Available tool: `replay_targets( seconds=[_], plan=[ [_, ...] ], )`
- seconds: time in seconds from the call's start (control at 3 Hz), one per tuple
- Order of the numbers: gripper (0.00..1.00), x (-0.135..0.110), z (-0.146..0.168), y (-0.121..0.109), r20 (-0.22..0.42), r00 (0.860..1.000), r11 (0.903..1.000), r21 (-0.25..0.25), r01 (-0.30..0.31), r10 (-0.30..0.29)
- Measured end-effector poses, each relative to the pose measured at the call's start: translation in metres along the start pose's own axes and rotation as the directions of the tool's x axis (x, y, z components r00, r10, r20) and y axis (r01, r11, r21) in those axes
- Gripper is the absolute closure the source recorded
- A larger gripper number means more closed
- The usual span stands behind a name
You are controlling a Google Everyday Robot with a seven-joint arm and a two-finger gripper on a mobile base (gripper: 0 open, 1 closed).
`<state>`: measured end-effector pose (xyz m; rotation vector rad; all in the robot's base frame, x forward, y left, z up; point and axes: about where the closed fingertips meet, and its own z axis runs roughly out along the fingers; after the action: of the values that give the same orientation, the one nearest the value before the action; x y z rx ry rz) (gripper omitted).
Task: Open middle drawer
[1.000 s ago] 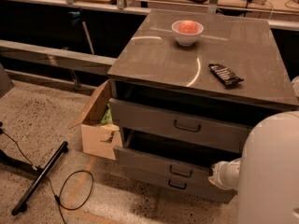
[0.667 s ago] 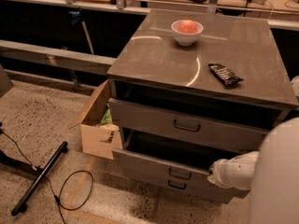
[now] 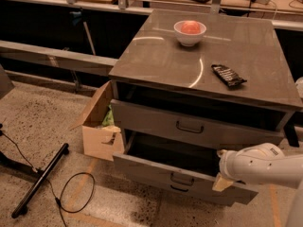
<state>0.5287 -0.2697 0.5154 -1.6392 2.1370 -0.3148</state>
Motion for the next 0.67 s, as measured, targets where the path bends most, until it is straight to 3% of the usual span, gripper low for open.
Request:
replay_targets(
  seconds=[0.33,0.67],
  plan=[
    [0.42,0.0049,-0.0008,-0.0159,-0.017,1.0,0.9995,0.03,0.008,-0.008],
    [0.66,0.0075,0.0027,-0.0214,-0.024,1.0,0.9991,0.041,0.007,-0.006]
  ],
)
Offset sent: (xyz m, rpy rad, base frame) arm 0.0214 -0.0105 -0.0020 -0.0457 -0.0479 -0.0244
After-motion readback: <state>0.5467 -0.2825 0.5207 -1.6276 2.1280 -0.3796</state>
